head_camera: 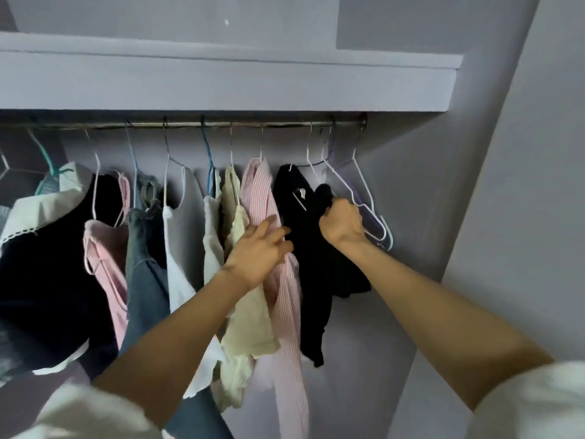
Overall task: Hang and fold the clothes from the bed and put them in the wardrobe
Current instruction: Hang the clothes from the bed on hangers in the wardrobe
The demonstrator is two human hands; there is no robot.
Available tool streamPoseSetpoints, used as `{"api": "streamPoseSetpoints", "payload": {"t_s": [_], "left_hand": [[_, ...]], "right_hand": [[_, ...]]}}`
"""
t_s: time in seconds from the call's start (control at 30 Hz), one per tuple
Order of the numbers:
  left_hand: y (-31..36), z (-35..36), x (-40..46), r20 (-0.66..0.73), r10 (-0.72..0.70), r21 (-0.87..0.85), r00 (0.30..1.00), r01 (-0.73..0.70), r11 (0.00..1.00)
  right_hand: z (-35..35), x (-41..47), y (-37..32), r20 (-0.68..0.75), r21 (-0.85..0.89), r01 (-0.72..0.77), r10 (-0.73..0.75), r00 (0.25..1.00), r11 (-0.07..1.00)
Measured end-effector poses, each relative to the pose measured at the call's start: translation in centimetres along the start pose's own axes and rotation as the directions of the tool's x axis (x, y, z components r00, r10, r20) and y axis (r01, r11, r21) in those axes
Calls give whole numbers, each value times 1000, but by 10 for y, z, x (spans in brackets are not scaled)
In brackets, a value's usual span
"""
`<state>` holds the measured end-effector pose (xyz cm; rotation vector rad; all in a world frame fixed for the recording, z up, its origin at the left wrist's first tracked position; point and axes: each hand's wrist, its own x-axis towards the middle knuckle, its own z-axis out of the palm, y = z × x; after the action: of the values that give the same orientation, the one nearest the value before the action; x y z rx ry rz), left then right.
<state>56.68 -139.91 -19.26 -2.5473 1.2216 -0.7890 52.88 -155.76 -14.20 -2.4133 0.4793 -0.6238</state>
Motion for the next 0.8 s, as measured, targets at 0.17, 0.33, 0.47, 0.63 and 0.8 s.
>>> {"api": "streamPoseSetpoints", "payload": {"t_s": [0.17, 0.33, 0.47, 0.63, 0.8], "left_hand": [[-20, 12, -14, -225, 104, -2, 969, -107, 994], [-25, 10, -18, -195, 83, -106, 977, -105, 989], [-24, 1, -24, -151, 33, -145, 988, -55, 988], [-6, -20, -53, -45, -167, -257, 985, 150, 955], [26, -58, -120, 57, -448, -409, 892, 430, 805]], "right_hand": [[19, 27, -24, -8, 36, 43, -43, 999, 998], [35, 33, -34, 92, -6, 3, -2, 996, 1000], [34, 17, -32, 151, 15, -18, 16, 988, 1000], [15, -33, -21, 184, 61, 46, -57, 981, 997], [-3, -121, -9, 56, 53, 161, -163, 985, 986]]}}
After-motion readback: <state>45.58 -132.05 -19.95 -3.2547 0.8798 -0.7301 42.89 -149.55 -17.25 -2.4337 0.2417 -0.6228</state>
